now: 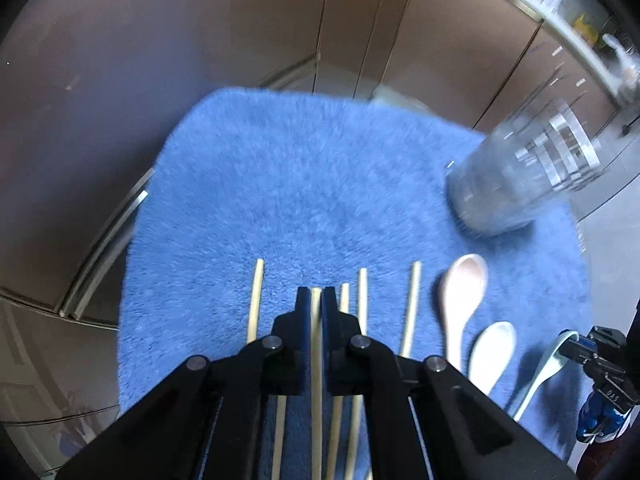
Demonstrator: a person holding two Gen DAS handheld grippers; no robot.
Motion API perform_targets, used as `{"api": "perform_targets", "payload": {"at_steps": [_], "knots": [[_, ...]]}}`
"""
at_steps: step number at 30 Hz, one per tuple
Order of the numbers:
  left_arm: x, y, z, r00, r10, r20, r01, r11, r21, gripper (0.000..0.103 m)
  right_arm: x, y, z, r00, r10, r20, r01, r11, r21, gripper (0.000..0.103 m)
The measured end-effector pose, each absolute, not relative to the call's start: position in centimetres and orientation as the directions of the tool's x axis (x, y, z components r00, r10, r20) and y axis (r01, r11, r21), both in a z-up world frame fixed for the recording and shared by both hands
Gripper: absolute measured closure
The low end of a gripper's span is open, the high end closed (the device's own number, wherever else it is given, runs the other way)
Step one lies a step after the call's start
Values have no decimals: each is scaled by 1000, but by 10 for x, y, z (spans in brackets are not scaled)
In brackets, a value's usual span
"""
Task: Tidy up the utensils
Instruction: 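Close the left tool on the chopstick while the right tool grips the light blue spoon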
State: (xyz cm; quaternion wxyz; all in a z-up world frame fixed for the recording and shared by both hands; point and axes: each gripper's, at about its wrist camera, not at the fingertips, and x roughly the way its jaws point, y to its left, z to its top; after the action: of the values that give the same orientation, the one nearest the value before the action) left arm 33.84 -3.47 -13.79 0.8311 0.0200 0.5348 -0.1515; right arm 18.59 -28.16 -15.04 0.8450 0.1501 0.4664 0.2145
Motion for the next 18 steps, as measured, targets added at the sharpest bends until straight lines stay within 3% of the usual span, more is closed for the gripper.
{"api": "perform_targets", "payload": {"at_steps": [7, 13, 18], "knots": [[307, -24, -35, 593, -381, -710, 296, 922, -248, 99, 166, -283, -75, 625, 408, -665, -232, 911, 341, 96], [300, -52, 57, 773, -499, -392, 358, 853, -380, 99, 168, -304, 11, 808, 209, -551, -148, 977, 154, 96], [309, -86, 90, 874, -451, -178, 350, 841, -412, 99, 194, -307, 57, 883, -5, -469, -18, 999, -43, 96]]}}
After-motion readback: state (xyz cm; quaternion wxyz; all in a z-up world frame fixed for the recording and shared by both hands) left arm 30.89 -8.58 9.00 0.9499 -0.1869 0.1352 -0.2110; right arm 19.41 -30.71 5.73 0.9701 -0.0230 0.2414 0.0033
